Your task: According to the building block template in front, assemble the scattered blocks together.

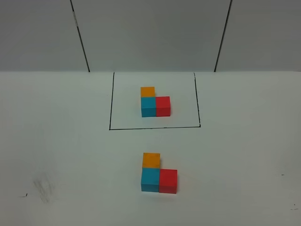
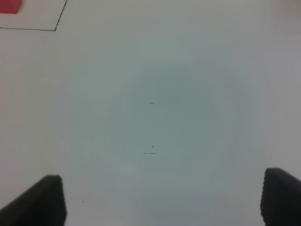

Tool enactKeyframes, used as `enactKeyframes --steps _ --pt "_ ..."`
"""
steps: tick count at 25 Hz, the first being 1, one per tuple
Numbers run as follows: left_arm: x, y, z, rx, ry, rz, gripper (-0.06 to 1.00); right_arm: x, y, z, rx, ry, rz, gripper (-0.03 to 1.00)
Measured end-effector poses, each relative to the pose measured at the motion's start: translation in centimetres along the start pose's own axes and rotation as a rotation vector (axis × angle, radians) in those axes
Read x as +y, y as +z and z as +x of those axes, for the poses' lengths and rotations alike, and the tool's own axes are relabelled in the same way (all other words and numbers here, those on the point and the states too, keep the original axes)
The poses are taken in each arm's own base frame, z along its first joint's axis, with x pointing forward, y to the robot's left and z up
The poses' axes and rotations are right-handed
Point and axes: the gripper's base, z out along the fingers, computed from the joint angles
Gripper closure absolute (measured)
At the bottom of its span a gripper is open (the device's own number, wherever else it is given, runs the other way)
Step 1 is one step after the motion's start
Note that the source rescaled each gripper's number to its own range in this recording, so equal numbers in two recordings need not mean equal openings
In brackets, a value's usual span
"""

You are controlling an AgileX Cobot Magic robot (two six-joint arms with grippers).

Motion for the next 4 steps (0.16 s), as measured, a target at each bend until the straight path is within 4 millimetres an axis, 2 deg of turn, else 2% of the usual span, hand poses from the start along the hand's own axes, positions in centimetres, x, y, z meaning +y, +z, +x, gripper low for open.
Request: enactKeyframes --steps 4 --pt "0.00 0.00 0.00 0.000 0.000 0.000 0.23 0.00 0.00 0.00 0.000 0.000 0.000 0.26"
